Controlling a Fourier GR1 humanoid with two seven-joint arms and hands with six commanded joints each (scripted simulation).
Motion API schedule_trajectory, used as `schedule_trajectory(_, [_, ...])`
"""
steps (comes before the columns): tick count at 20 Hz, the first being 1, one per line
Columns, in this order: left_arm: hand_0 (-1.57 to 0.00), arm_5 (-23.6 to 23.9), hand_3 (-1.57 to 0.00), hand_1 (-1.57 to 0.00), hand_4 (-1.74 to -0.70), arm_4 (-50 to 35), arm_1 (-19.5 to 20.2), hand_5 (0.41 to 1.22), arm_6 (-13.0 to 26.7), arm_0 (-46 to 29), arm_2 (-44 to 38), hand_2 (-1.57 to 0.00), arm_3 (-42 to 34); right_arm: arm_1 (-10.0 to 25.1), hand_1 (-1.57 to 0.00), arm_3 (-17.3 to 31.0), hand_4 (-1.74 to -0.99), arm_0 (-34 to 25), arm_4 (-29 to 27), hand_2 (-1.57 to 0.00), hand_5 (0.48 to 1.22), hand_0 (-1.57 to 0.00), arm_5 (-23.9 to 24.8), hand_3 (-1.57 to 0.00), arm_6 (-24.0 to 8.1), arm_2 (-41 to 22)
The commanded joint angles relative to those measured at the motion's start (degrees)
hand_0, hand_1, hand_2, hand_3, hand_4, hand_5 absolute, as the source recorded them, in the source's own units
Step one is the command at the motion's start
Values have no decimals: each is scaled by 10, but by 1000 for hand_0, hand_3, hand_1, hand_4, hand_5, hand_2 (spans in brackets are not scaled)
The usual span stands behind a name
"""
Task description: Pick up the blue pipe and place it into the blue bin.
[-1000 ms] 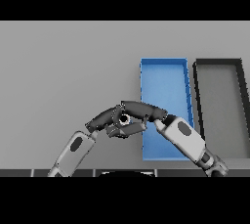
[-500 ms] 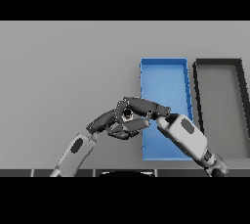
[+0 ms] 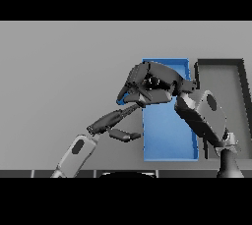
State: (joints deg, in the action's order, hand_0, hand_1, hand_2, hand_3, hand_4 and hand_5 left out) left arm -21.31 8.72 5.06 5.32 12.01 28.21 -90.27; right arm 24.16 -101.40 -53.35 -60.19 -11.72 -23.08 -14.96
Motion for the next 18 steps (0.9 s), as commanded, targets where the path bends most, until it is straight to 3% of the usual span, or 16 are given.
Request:
schedule_trajectory(1, [0,0,0,0,-912,3,6,502,-13,-4,1,0,-7,11,-1571,11,-1720,-13,3,-1571,1127,-1571,4,-1571,7,10])
schedule_trajectory(3, [0,-2,0,0,-907,1,12,499,-20,-7,0,1,-14,30,-1571,43,-1727,-46,2,-1571,1113,-1571,32,-1571,21,33])
schedule_trajectory(6, [1,-7,1,1,-907,-3,16,491,-15,-11,-1,1,-15,57,-1571,127,-1734,-86,38,-1571,1127,-1571,63,-1571,28,51])
schedule_trajectory(10, [1,-7,1,1,-910,-13,14,487,-11,-11,-9,1,-16,81,-1571,224,-1738,-60,93,-1571,1129,-1571,66,-1571,17,59])
schedule_trajectory(15, [1,-6,1,1,-894,-16,9,483,4,-4,-12,1,-10,75,-1571,256,-1740,33,129,-1571,1122,-1571,76,-1571,1,55])
schedule_trajectory(18, [1,-10,1,1,-888,-17,13,473,-5,-2,-14,1,-8,74,-1571,241,-1741,93,138,-1571,1120,-1571,105,-1571,-43,48])
